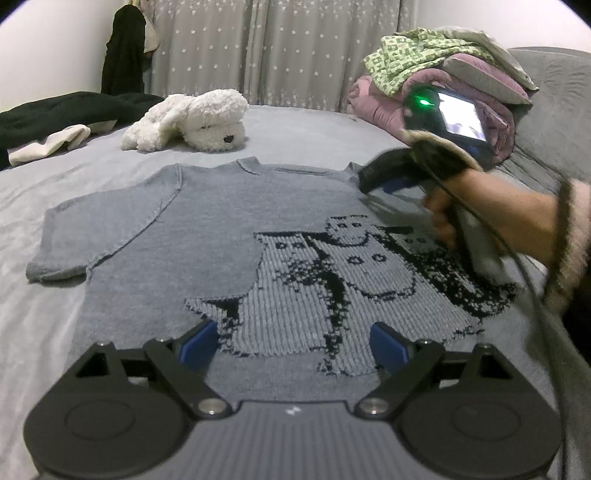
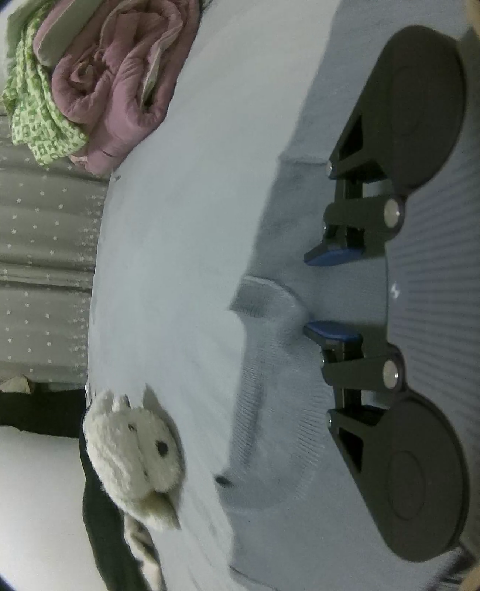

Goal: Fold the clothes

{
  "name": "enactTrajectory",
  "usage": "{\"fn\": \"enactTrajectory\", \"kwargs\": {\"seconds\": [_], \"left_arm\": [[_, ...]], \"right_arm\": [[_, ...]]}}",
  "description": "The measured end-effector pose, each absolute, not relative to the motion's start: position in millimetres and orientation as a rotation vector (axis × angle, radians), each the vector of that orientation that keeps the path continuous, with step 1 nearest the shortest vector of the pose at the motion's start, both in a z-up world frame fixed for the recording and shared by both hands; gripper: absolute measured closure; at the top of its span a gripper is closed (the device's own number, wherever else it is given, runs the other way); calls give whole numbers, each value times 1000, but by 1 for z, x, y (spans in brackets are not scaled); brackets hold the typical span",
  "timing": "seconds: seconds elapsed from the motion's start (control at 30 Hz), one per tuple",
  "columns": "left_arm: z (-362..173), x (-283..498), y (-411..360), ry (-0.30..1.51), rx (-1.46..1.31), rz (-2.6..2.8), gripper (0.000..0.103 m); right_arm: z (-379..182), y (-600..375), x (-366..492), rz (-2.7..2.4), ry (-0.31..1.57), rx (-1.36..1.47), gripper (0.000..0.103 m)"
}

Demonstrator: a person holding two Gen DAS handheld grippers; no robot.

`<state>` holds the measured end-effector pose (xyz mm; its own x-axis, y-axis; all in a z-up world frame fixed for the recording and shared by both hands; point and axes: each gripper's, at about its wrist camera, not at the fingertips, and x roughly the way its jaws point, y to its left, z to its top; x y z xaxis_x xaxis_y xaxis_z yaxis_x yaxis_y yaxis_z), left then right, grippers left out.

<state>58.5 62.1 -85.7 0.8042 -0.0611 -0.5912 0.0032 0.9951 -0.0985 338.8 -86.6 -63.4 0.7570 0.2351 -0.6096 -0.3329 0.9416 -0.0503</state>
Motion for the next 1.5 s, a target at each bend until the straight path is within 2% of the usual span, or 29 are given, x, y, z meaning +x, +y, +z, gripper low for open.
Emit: {"fn": "enactTrajectory", "kwargs": {"seconds": [0.4, 0.43, 0.5, 0.7, 1.0, 1.07, 1.13, 1.5], "left_arm": [[-85, 60, 62, 640, -102, -39, 9], [-84, 60, 64, 636, -115, -42, 9], [-80, 60, 69, 623, -146, -46, 9], [-70, 65, 87, 587, -176, 14, 9], [-83, 68, 100, 642, -146, 132, 10], [-85, 66, 99, 640, -137, 134, 10], [-86, 65, 99, 638, -129, 134, 10], [-86, 65, 106, 653, -155, 126, 9]], "right_arm": [[-59, -81, 390, 277, 622, -107, 73], [-55, -81, 385, 288, 615, -101, 73], [-46, -80, 374, 310, 602, -89, 66], [-26, -73, 338, 404, 581, -70, 66], [-29, 8, 277, 762, 635, -130, 66], [-35, 28, 273, 791, 647, -169, 69], [-47, 48, 276, 782, 669, -226, 73], [-60, 104, 332, 741, 639, -247, 73]]}}
